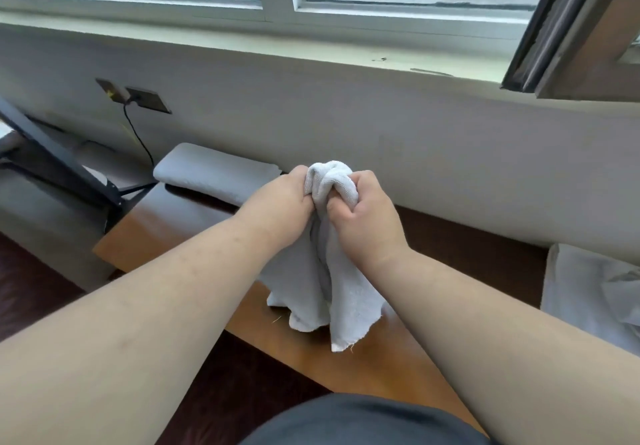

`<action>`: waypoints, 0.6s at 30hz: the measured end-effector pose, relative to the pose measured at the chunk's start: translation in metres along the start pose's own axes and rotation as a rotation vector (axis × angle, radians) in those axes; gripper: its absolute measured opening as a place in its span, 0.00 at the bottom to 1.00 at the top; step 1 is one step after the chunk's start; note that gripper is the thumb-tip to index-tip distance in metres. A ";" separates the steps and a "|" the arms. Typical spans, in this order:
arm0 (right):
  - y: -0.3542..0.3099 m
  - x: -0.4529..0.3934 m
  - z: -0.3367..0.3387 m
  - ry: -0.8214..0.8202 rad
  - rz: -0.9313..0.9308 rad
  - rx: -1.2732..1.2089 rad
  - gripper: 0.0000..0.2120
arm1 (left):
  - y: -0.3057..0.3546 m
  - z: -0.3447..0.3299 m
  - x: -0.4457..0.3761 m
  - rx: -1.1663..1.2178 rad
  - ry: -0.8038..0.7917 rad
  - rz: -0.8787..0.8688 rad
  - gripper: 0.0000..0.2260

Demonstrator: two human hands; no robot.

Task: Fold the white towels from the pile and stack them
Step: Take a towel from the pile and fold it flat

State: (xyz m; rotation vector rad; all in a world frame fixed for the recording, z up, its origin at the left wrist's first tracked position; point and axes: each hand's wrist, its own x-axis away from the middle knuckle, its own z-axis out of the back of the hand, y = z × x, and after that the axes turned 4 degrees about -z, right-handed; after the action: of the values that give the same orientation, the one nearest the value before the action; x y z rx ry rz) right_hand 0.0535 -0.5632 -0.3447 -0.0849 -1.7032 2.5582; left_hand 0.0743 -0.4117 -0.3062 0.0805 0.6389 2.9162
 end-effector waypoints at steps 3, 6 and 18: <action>0.023 -0.017 -0.009 -0.004 -0.073 0.034 0.07 | -0.016 -0.020 -0.028 0.014 -0.074 -0.006 0.09; 0.037 -0.035 -0.014 0.049 -0.151 0.079 0.09 | -0.027 -0.037 -0.055 0.044 -0.051 -0.050 0.24; 0.063 -0.045 -0.018 -0.074 -0.492 0.154 0.14 | -0.030 -0.070 -0.128 -0.240 -0.405 -0.675 0.19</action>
State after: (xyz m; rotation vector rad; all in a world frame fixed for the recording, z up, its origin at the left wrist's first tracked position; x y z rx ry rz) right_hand 0.0985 -0.5747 -0.4095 0.3905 -1.3288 2.3233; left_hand 0.1991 -0.4347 -0.3851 0.3419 0.1874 2.2059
